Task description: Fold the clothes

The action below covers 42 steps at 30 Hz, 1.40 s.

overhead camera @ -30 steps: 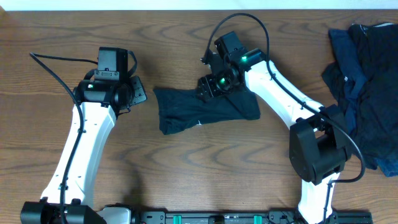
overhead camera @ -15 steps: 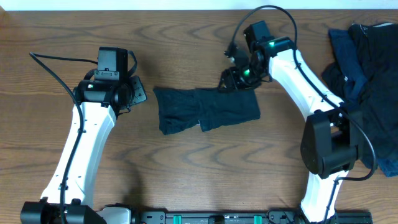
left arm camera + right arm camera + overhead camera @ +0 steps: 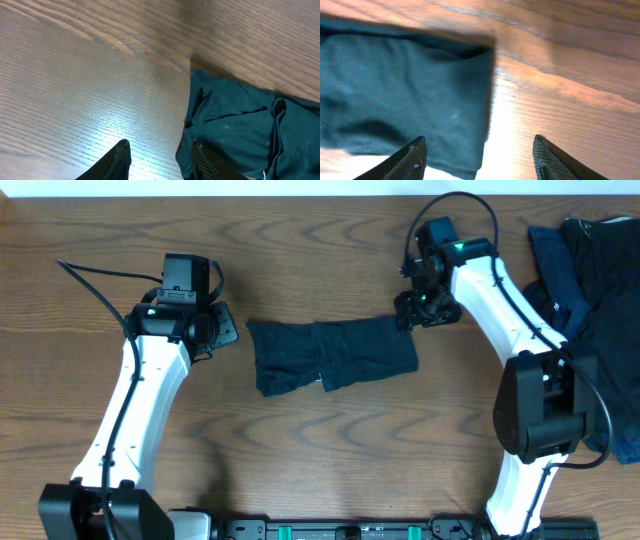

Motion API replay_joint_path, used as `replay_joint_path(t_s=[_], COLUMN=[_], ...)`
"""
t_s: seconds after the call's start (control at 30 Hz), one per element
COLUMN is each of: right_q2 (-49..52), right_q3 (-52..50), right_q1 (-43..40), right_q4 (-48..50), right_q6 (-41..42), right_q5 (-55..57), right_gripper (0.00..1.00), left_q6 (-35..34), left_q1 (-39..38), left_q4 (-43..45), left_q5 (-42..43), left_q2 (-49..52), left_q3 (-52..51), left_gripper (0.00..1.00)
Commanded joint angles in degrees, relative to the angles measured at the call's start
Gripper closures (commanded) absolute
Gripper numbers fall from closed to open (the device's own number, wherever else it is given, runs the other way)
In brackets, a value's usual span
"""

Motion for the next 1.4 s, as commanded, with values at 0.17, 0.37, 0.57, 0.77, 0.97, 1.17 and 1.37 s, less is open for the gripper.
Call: replay_joint_path(t_s=[0.17,0.37,0.57,0.77,0.97,1.17,1.37], right_q2=[0.0,0.0,0.0,-0.5,-3.9,-10.7,-15.8], right_q3=[-9.0,-13.1,-13.1,-12.5,-9.1,-3.8,-0.6], right_q1=[-0.9,-0.9,-2.9,-10.7,-19.5,-21.5,-17.0], right_q4=[8.3,13.2,12.8,10.5,6.7,2.5,0.7], right_q6=[-0.3,-0.3,-0.4,-0.4,0.6,0.5,3.6], right_q5=[-4.9,-4.7,-2.0,-1.9,-4.6,-9.7,-11.8], right_gripper=[0.35,0.64,0.99,0.99,0.99,0.99,0.99], left_q6=[-0.5,-0.5,-0.5,-0.5,-0.5,-0.5,-0.5], left_q1=[0.3,0.3,0.3,0.3,0.3,0.3,0.3], left_q4=[0.0,0.0,0.0,0.0,0.1,0.3,0.2], left_q5=[0.0,0.0,-0.1,-0.1,0.0,0.0,0.0], left_q2=[0.5,0.5,0.5,0.5,0.5,0.5,0.5], left_q3=[-0.2,-0.2,-0.2,-0.2,-0.2,-0.2,-0.2], left_gripper=[0.58,0.58,0.58,0.58,0.58,0.58,0.58])
